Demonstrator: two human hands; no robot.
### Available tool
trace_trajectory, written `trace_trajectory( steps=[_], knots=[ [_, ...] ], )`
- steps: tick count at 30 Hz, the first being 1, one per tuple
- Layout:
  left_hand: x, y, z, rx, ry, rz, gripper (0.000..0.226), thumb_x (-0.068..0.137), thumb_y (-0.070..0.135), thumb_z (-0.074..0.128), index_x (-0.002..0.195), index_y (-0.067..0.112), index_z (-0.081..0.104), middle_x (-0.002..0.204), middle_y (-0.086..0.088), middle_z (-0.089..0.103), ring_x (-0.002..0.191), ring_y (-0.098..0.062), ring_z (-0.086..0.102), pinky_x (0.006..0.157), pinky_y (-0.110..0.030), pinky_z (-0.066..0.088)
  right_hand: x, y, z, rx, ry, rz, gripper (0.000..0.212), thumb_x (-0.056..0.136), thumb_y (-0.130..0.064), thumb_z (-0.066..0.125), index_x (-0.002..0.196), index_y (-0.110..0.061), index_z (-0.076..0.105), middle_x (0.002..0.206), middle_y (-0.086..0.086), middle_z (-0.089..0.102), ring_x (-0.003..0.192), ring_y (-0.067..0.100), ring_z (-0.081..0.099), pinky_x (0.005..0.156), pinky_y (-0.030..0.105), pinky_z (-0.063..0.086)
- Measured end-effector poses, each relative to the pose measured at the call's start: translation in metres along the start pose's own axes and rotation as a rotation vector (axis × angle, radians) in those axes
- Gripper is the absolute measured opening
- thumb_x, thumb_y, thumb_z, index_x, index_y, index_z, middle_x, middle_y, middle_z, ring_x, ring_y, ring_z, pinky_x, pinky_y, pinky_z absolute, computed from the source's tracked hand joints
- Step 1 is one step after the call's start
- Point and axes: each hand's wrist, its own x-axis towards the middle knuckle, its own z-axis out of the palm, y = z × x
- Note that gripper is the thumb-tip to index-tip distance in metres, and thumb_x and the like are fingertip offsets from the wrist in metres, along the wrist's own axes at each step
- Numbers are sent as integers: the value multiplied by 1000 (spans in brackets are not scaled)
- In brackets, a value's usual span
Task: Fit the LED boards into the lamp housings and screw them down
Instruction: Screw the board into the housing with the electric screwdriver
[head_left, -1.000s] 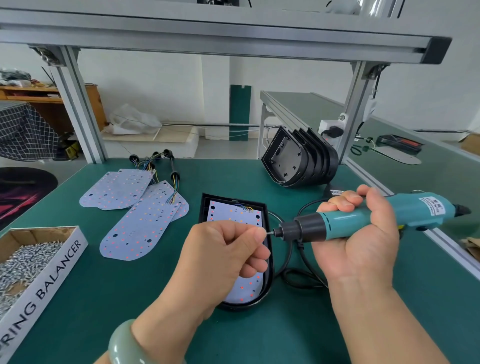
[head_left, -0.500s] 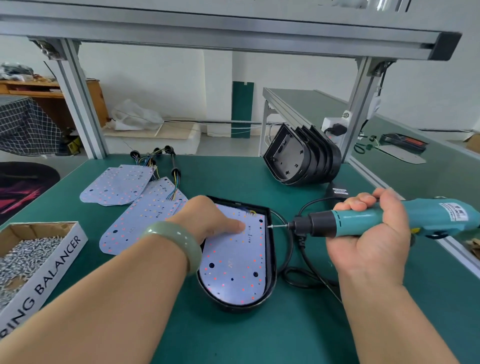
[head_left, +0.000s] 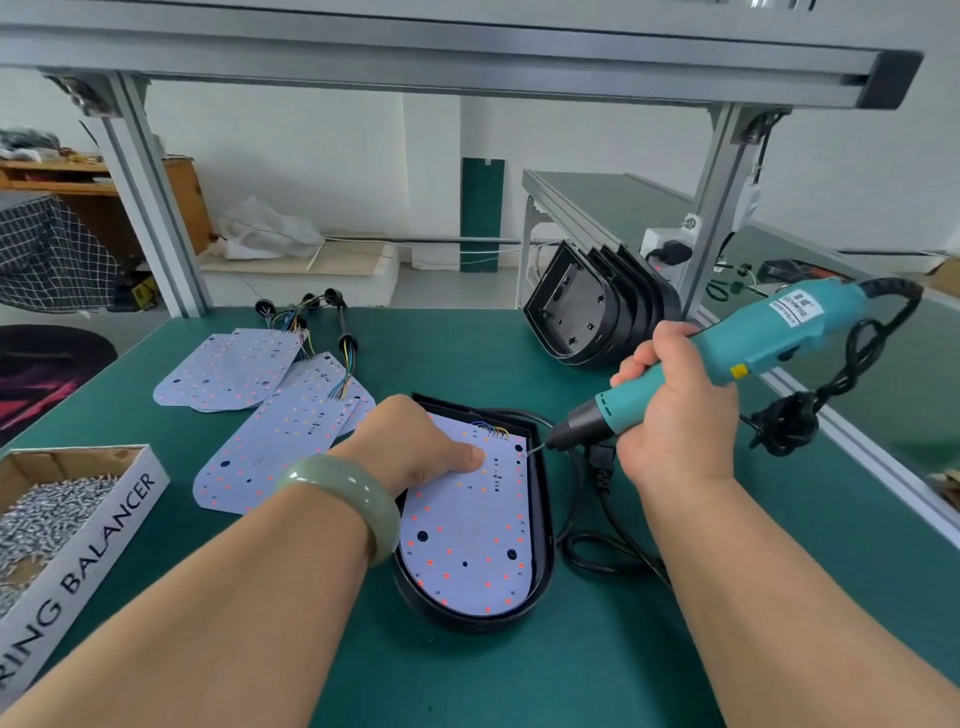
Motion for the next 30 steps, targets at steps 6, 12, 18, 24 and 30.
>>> trace_trajectory(
  steps=[6,12,18,24,30],
  knots=[
    [0,0,1,-3,0,3,53,69,46,80,64,11,41,57,0,42,49,-15,39,45,-26,25,-1,7,2,-76,-19,-41,19,86,-3,58,76,-19,51,52,-5,48,46,12,45,49,21,41],
    [-2,2,2,7,19,11,56,70,44,80,58,13,35,48,1,34,43,-16,32,43,-24,21,-1,9,17,-172,-173,-102,14,79,-4,59,78,-15,50,50,-2,48,43,13,44,47,18,39],
    [-1,1,3,2,23,-4,55,70,43,81,59,12,36,52,1,34,44,-16,32,42,-24,21,-5,15,37,-198,-321,-127,13,75,-11,62,72,-16,50,47,-5,45,39,11,40,46,21,37],
    [0,2,3,23,30,41,59,69,39,81,57,14,29,50,1,27,43,-17,26,41,-23,18,-7,19,39,-179,-265,-89,21,72,-16,66,70,-16,45,47,-6,43,34,10,38,42,20,34],
    [-1,3,2,38,26,36,57,71,41,79,57,14,30,48,2,28,41,-16,26,38,-20,17,-13,16,36,-196,-300,-119,21,74,-13,66,65,-23,49,45,-11,45,36,10,39,42,20,36]
  ],
)
